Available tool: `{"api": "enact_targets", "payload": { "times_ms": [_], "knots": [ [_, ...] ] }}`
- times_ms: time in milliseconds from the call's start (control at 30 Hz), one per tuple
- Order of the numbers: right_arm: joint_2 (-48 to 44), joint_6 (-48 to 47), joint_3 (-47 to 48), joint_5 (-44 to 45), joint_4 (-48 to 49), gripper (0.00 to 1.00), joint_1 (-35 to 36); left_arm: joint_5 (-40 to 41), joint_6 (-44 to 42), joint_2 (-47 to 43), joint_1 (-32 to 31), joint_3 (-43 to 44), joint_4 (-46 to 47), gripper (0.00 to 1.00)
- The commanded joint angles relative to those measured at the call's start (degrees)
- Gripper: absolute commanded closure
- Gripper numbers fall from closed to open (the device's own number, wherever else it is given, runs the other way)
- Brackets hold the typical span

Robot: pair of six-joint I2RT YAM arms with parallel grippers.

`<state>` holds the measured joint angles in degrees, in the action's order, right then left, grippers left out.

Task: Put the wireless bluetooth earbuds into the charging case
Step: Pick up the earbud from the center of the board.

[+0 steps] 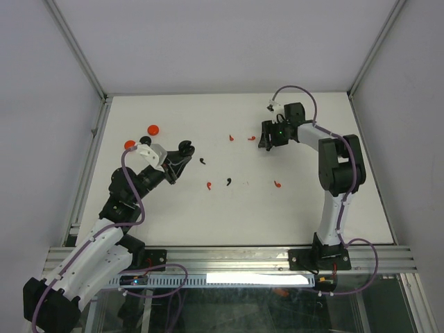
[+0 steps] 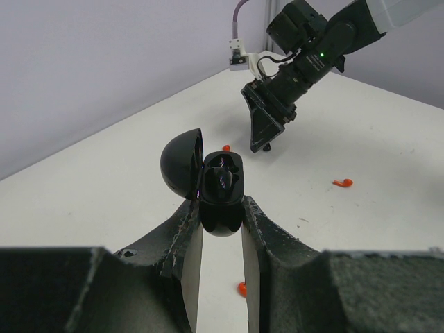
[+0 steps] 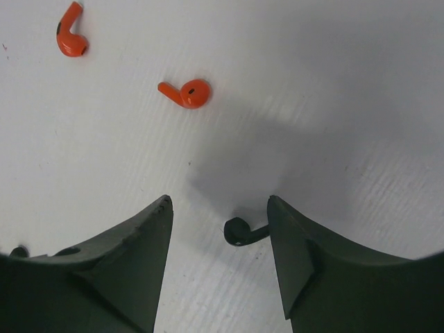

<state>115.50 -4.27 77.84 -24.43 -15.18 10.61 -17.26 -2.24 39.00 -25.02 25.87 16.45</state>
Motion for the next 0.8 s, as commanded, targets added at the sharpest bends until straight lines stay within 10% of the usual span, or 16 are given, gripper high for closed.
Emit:
{"api": "enact_targets", "payload": {
  "times_ms": [0, 767],
  "knots": [
    [-0.4, -1.6, 1.8, -2.0, -2.3, 0.4, -0.7, -1.6, -0.3, 0.1, 0.7, 2.7, 1.4, 1.0],
    [-4.4, -1.4, -0.9, 13.2, -7.2, 0.46, 2.7, -2.3, 0.0, 0.7, 0.7, 3.0, 1.0, 1.0]
  ]
}}
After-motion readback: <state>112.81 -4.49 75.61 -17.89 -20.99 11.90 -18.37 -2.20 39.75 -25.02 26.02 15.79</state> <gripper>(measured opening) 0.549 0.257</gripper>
